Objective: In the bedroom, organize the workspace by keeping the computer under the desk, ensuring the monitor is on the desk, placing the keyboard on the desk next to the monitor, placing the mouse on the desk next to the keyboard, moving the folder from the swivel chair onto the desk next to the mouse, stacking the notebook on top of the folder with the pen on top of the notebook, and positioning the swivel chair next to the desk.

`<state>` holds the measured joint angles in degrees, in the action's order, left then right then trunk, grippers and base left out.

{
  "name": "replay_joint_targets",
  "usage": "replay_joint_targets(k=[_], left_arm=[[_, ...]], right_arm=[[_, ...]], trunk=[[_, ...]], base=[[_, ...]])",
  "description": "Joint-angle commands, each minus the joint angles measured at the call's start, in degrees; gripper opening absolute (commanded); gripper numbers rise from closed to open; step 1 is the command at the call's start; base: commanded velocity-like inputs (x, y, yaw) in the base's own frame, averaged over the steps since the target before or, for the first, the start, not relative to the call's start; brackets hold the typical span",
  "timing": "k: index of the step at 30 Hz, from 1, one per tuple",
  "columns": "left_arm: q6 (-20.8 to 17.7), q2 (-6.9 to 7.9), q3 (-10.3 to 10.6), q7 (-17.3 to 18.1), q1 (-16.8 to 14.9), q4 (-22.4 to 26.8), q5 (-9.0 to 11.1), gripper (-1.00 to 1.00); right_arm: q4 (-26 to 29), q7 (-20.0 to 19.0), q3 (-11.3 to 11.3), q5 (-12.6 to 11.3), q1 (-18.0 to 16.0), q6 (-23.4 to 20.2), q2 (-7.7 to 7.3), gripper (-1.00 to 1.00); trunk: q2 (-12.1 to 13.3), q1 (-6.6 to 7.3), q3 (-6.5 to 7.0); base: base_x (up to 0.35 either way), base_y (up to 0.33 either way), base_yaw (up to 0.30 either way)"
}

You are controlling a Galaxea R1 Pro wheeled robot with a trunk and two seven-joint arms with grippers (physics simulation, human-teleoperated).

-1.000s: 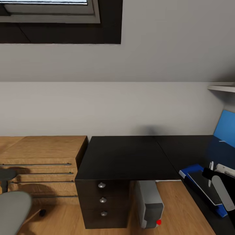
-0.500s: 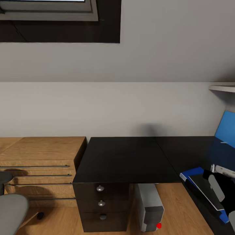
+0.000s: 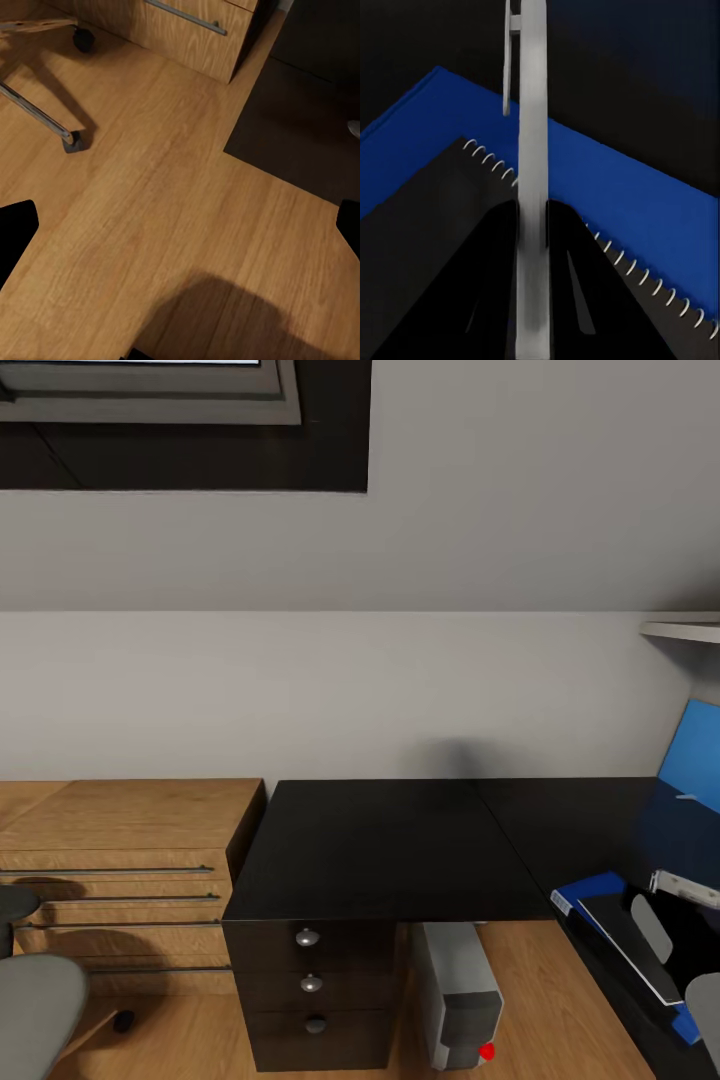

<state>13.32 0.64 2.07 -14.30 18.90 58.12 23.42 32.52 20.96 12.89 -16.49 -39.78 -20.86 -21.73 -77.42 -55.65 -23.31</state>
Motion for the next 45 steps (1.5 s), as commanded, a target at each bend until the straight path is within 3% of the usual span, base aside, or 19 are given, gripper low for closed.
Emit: replay_joint_targets(k=[1,5,18,19,36,41,44,45], left_arm=[[0.22,0.06,0.22,-0.29,0.0,0.06,0.42,1.0],[0.22,0.01,0.23,-0.29,0.0,0.06,0.36,1.0],[0.22,0.06,0.24,-0.29,0.0,0.06,0.4,1.0],[0.22,0.06,0.23,-0.29,0.0,0.06,0.4,1.0],[0.22,0.06,0.25,-0.29,0.0,0.06,0.39,1.0],[0.22,0.06,0.3,-0.22,0.0,0.06,0.4,1.0],[0.16,0.06,0.3,-0.21,0.0,0.06,0.4,1.0],[0.15,0.06,0.3,-0.21,0.0,0.04,0.4,1.0]], right_arm=[[-1.33,0.25,-0.01,0.4,-0.68,0.65,0.0,-1.0],[-3.44,0.23,0.02,2.0,-1.68,1.91,0.02,-1.0],[-3.87,0.22,0.03,2.34,-1.87,2.2,0.02,-1.0],[-3.87,0.22,0.03,2.34,-1.87,2.19,0.02,1.0],[-3.01,-1.41,0.03,2.26,-1.88,2.06,0.02,1.0],[7.45,-2.34,0.21,1.91,-1.77,-0.9,0.31,1.0],[15.07,-2.42,0.26,1.26,-1.26,-6.67,1.12,1.0],[19.35,-2.4,0.3,0.84,-0.55,-9.88,2.05,1.0]], trunk=[[-0.04,0.0,-0.05],[-0.04,0.0,-0.05],[-0.04,0.0,-0.05],[-0.04,0.0,-0.05],[-0.04,0.0,-0.05],[-0.04,0.0,-0.05],[-0.04,0.0,-0.05],[-0.04,0.0,-0.05]], base=[[0.0,0.0,0.0],[0.0,0.0,0.0],[0.0,0.0,0.0],[0.0,0.0,0.0],[0.0,0.0,0.0],[0.0,0.0,0.0],[0.0,0.0,0.0],[0.0,0.0,0.0]])
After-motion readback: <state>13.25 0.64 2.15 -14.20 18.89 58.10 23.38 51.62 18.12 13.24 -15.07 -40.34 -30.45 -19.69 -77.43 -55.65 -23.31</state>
